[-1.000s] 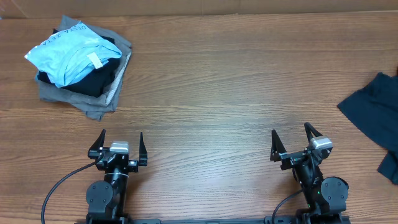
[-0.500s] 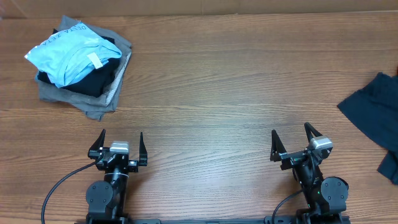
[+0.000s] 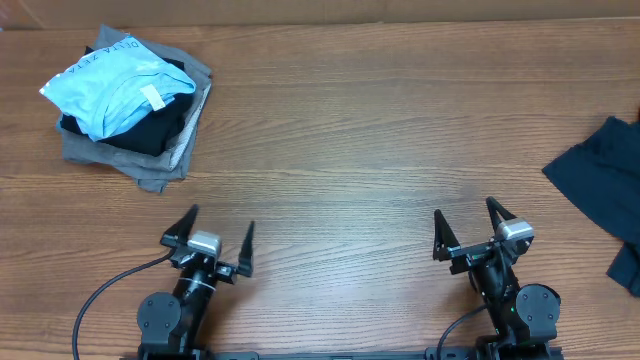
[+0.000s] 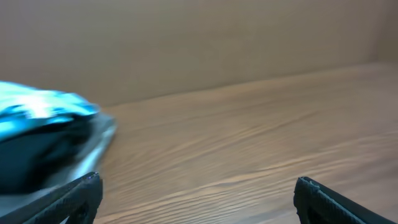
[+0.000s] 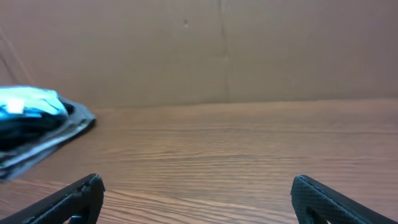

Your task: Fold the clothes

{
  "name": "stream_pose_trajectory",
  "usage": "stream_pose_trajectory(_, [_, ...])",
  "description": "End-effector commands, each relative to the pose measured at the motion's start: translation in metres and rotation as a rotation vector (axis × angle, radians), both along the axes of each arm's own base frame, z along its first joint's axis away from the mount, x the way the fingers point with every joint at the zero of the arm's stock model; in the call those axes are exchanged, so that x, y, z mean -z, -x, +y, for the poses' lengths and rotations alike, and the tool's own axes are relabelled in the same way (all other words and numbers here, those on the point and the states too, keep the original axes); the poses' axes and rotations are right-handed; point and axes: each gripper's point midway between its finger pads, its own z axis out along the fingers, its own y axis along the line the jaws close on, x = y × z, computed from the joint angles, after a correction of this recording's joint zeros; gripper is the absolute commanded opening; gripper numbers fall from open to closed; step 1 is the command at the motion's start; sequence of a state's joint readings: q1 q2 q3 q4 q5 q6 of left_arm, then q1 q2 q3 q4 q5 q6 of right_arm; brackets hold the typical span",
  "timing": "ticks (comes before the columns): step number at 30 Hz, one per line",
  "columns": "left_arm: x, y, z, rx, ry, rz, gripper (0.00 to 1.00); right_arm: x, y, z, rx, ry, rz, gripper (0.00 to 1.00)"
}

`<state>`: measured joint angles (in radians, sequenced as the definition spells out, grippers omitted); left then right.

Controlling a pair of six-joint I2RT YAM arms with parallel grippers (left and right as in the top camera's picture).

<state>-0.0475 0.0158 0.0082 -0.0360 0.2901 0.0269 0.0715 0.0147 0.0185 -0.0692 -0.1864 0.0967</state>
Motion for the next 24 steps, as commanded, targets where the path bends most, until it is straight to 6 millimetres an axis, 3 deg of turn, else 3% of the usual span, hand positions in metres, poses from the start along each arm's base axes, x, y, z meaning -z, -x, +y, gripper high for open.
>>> stream_pose_trajectory(1, [-0.015,0.016,-0.031,0.2,0.108,0.005,1.0,0.001,0.003,0.01,-0.062,-0.145,0.038,1.0])
stream_pose_trajectory(5, [-0.059,0.024,-0.028,0.186,0.116,-0.063,1.0,-0.016,0.016,0.033,-0.215,-0.179,0.03,1.0])
stream_pose_trajectory(10, [-0.132,0.039,-0.015,0.111,0.094,-0.158,1.0,-0.055,0.028,0.034,-0.222,-0.178,0.018,1.0])
stream_pose_trajectory(17, [-0.175,0.025,-0.003,0.026,0.077,0.055,1.0,-0.093,0.03,0.015,-0.086,-0.177,0.245,1.0])
stream_pose_trajectory(24, [-0.216,-0.012,-0.01,0.048,0.077,0.326,1.0,-0.11,-0.003,0.003,0.034,-0.139,0.64,1.0])
